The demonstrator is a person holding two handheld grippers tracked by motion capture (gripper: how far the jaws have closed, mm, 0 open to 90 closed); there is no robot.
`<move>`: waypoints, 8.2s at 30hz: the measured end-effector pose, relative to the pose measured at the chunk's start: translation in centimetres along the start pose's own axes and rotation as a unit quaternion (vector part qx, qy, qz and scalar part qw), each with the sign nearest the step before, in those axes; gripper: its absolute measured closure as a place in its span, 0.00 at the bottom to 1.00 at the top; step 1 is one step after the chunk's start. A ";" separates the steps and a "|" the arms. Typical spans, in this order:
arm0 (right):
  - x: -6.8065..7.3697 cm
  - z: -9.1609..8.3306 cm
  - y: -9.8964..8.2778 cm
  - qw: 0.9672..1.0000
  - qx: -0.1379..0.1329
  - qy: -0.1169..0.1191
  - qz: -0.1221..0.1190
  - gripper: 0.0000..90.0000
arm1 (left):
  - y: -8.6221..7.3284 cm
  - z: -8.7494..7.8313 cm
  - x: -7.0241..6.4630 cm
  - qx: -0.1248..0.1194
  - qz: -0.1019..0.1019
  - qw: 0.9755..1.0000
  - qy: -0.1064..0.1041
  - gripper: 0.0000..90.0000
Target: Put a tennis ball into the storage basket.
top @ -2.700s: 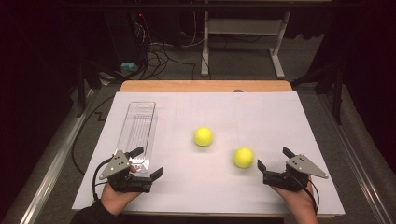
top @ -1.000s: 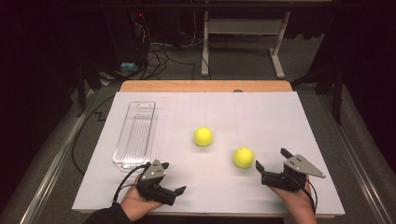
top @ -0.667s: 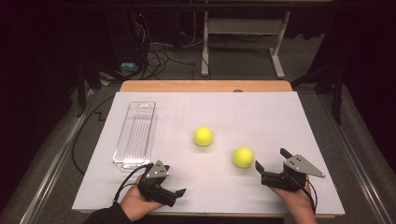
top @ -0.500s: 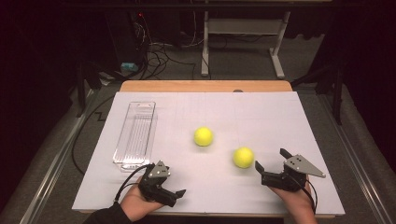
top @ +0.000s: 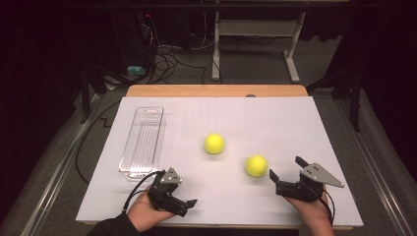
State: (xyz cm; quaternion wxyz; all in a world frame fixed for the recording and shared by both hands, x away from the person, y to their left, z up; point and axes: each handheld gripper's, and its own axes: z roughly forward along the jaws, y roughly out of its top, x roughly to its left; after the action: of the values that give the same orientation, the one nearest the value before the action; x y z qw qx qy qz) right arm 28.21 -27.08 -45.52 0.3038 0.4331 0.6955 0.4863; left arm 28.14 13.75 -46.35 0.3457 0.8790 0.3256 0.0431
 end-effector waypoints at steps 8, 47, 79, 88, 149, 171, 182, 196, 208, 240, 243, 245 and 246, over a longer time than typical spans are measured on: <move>0.1 0.0 0.0 1.000 -0.001 0.002 -0.001 0.00 | 1.4 -0.7 -0.4 0.032 0.019 0.999 0.007 0.00; 0.3 -0.3 0.2 1.000 -0.001 0.009 0.000 0.00 | 5.2 0.1 -0.5 0.198 0.049 0.979 0.012 0.00; 0.4 -0.4 0.2 1.000 0.000 0.011 0.001 0.00 | 9.1 -0.7 0.3 0.231 0.026 0.973 -0.008 0.01; 0.3 -0.4 0.2 1.000 -0.004 0.007 0.001 0.00 | 11.1 -1.6 0.4 0.226 0.026 0.974 -0.002 0.01; 0.2 -0.5 0.2 1.000 -0.005 0.010 0.002 0.00 | 20.7 3.6 5.8 0.225 -0.024 0.973 0.039 0.01; 0.2 -0.4 0.2 1.000 -0.004 0.011 0.003 0.00 | 20.5 7.8 6.6 0.242 -0.039 0.968 0.044 0.03; 0.2 -0.4 0.2 1.000 -0.004 0.012 0.004 0.00 | 20.3 8.2 7.0 0.245 -0.047 0.968 0.042 0.15; 0.3 -0.4 0.2 1.000 -0.003 0.013 0.003 0.00 | 20.2 8.6 6.7 0.248 -0.037 0.968 0.028 0.29; 0.3 -0.4 0.2 1.000 -0.003 0.012 0.002 0.00 | 20.5 7.7 6.2 0.247 -0.030 0.968 0.024 0.29; 0.4 -0.4 0.2 1.000 -0.001 0.013 -0.001 0.00 | 19.6 3.7 4.6 0.250 -0.009 0.968 0.018 0.29; 0.4 -0.4 0.2 1.000 -0.002 0.014 -0.001 0.00 | 19.3 3.4 4.5 0.252 -0.007 0.968 0.018 0.29; 0.4 -0.4 0.2 1.000 -0.002 0.013 -0.002 0.00 | 19.1 3.2 4.5 0.252 -0.008 0.968 0.017 0.29; 0.4 -0.4 0.2 1.000 -0.003 0.012 -0.003 0.00 | 19.0 3.1 4.4 0.251 -0.006 0.968 0.015 0.29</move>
State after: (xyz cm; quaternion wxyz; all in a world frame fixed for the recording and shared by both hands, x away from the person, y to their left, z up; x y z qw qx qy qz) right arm 27.78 -26.87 -45.21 0.2980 0.4238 0.6992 0.4927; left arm 42.86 4.20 -37.27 0.1090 0.9350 0.3364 -0.0287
